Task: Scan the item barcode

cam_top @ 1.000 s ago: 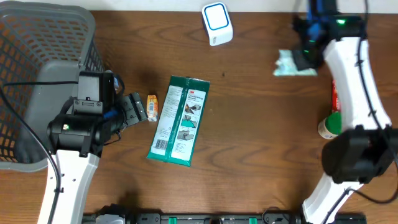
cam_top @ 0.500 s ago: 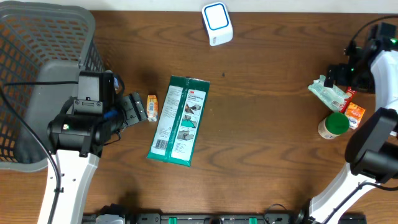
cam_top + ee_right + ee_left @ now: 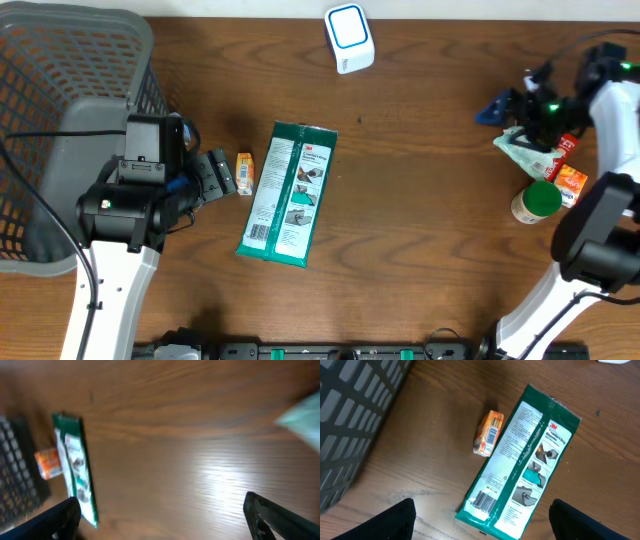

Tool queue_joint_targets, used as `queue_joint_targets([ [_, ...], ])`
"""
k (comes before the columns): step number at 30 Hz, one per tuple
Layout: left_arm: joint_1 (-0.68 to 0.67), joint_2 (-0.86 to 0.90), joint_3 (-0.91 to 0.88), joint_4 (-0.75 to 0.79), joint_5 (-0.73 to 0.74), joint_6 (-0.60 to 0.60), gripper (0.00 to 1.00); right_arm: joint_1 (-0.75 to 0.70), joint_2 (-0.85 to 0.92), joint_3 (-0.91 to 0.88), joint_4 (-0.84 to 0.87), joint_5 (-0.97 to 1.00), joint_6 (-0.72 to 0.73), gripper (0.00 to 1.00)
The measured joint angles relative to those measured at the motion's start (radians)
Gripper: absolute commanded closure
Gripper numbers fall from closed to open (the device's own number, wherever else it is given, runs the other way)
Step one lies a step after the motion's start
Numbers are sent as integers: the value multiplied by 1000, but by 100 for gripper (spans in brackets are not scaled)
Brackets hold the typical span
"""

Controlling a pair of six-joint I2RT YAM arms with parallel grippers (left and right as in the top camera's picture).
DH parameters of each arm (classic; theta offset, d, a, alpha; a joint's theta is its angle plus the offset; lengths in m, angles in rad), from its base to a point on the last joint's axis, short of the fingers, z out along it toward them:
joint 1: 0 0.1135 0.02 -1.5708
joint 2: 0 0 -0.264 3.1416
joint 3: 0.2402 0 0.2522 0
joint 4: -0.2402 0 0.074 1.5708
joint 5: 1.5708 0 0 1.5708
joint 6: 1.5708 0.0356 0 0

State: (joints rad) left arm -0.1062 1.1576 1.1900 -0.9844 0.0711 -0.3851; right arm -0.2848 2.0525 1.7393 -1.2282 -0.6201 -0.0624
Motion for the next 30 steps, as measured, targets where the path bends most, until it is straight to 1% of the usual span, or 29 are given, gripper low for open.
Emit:
queue_joint_targets([
  [4, 0, 0, 0, 10, 0, 0, 14, 102, 0, -76, 19, -23, 1, 1],
  [8, 0, 0, 0, 53, 0, 0, 14, 206, 0, -172, 88, -27, 1, 1],
  [10, 0, 0, 0, 43, 0, 0, 64, 262, 0, -232, 144, -27, 1, 1],
  [11, 0, 0, 0, 33, 1, -2, 78, 287, 0, -256, 167, -26, 2, 1],
  [12, 0, 0, 0, 27, 1, 0, 88, 323, 0, -293, 207, -25, 5, 1],
  [13, 0, 1, -1, 23, 1, 0, 92, 357, 0, -323, 248, -26, 11, 1],
  [18, -24, 22, -58, 21, 1, 0, 92, 479, -13, -411, 423, -48, 79, 1],
  [22, -56, 98, -158, 32, 0, 0, 93, 540, -21, -433, 536, -54, 156, 1],
  [26, -66, 198, -238, 93, 0, 0, 93, 598, -27, -442, 592, -21, 216, 1],
  [30, -66, 315, -282, 177, 0, 1, 92, 655, -36, -445, 618, 29, 272, 1],
])
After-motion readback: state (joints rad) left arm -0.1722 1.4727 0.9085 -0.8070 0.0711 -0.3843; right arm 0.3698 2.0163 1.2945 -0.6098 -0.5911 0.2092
